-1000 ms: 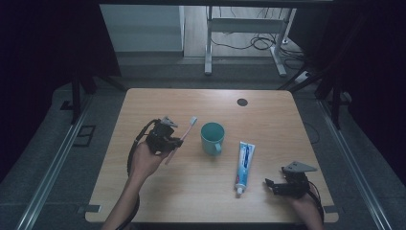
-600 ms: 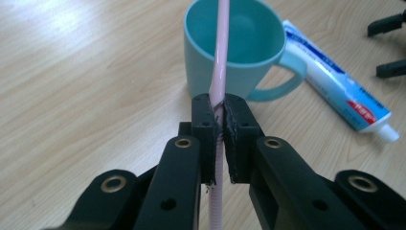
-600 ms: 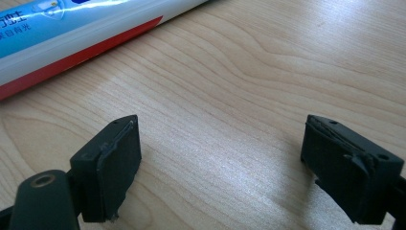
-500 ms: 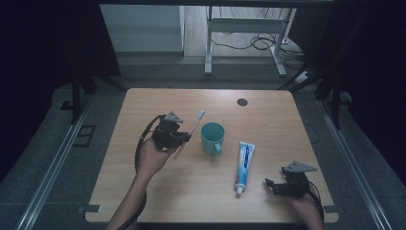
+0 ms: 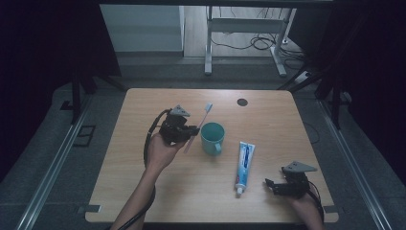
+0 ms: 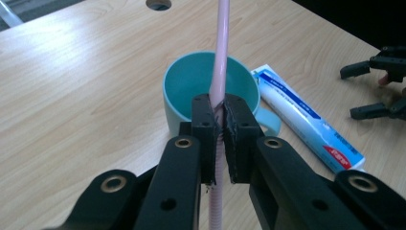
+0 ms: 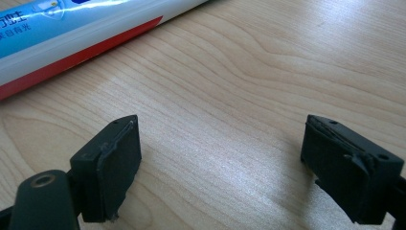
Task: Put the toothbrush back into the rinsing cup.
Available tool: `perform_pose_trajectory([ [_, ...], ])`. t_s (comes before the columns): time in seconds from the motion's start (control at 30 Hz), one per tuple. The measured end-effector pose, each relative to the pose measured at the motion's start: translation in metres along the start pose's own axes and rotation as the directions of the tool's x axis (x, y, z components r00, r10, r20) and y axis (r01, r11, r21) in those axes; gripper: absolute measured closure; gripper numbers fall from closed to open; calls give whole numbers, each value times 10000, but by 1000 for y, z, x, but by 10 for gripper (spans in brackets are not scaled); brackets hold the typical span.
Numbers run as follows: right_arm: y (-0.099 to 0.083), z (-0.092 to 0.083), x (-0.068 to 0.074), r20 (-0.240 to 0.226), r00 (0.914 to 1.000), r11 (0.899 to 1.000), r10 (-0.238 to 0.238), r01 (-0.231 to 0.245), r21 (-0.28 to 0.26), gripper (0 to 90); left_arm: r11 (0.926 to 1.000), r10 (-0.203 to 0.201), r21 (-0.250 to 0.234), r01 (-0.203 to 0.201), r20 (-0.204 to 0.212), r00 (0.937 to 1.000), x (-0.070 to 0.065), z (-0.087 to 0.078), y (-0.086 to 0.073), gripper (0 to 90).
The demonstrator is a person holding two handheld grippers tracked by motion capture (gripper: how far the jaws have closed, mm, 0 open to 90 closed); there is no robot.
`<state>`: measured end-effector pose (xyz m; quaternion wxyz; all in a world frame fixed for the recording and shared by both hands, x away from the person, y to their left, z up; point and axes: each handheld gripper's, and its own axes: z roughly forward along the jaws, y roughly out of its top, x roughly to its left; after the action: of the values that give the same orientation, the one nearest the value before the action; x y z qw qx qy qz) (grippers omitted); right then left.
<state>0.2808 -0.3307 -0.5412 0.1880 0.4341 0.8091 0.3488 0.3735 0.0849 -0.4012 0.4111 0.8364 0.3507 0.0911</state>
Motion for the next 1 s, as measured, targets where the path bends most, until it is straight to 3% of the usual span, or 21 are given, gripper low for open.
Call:
perform_pose_trajectory([
  [0.57,0,0,0,-17,10000,10000,14,-14,1,134,9986,5,-537,-3,44,10000,-6,22,23,841],
  [1.0,0,0,0,-28,10000,10000,13,-13,0,133,9963,-70,-853,64,-65,10000,-6,28,34,842],
])
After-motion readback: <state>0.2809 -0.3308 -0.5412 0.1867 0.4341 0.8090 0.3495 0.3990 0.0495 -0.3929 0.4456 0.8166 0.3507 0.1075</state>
